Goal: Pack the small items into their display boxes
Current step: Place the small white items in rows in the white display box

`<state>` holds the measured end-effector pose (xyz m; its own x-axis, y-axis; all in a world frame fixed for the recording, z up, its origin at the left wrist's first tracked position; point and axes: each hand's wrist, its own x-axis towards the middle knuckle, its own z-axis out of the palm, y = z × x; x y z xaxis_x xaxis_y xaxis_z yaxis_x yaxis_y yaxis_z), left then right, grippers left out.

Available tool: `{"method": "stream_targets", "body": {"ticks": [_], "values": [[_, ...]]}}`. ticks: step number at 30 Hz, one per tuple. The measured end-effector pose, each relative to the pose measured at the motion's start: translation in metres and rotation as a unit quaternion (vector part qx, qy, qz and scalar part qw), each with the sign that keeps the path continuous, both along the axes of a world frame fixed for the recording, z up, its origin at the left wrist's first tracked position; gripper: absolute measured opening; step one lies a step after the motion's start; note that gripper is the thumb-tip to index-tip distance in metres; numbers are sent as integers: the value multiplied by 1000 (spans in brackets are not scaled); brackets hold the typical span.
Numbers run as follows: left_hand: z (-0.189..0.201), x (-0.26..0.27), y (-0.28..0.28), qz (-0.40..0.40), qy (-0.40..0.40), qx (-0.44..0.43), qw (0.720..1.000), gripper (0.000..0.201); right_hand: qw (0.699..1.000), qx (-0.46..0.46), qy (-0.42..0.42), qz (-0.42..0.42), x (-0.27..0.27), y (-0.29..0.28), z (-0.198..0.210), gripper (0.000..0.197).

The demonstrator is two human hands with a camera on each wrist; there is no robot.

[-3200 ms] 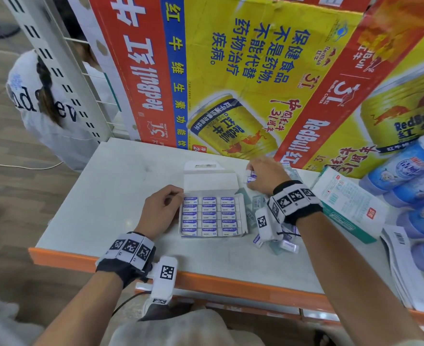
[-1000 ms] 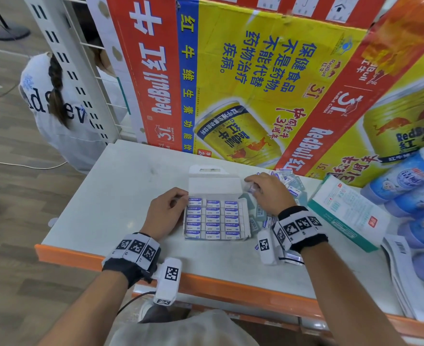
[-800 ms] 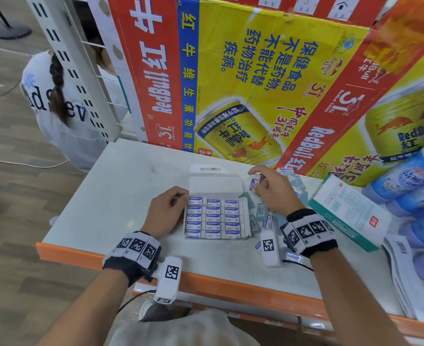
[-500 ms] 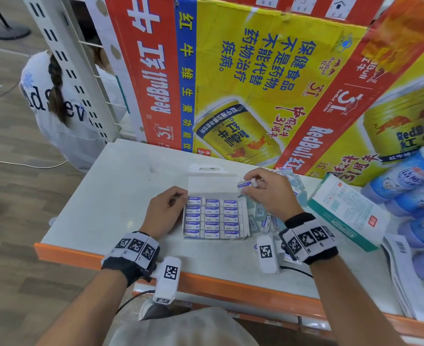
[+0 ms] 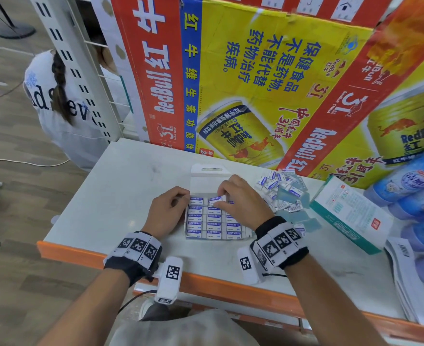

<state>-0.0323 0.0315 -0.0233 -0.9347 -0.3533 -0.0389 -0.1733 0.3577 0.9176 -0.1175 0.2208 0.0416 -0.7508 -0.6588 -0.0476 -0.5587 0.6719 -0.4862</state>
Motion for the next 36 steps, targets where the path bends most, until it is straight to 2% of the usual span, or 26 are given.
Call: {"method": "stream_targets", "body": {"ticks": [13, 20, 24, 26, 29, 32, 36], "values": [[1, 0, 1, -5, 0, -1, 1000, 11, 996, 79, 40, 1, 3, -7, -2, 10], [1, -1, 0, -5, 6, -3, 1000, 12, 997, 68, 34, 2, 2, -4, 4, 10], [2, 0, 0, -6, 11, -7, 1000, 12, 997, 5, 40, -66, -14, 12, 12, 17], [2, -1, 0, -6, 14, -12, 1000, 11, 993, 3, 51, -109, -30, 24, 12, 18], [1, -2, 0, -3, 9, -5, 1000, 11, 986, 63, 35, -148, -49, 42, 4, 30], [0, -1, 0, -4, 8, 2, 1000, 12, 982, 119, 9, -146, -58, 50, -5, 41], [0, -1, 0, -5, 6, 3, 1000, 12, 981, 147, 25, -127, -62, 48, -9, 33]]}}
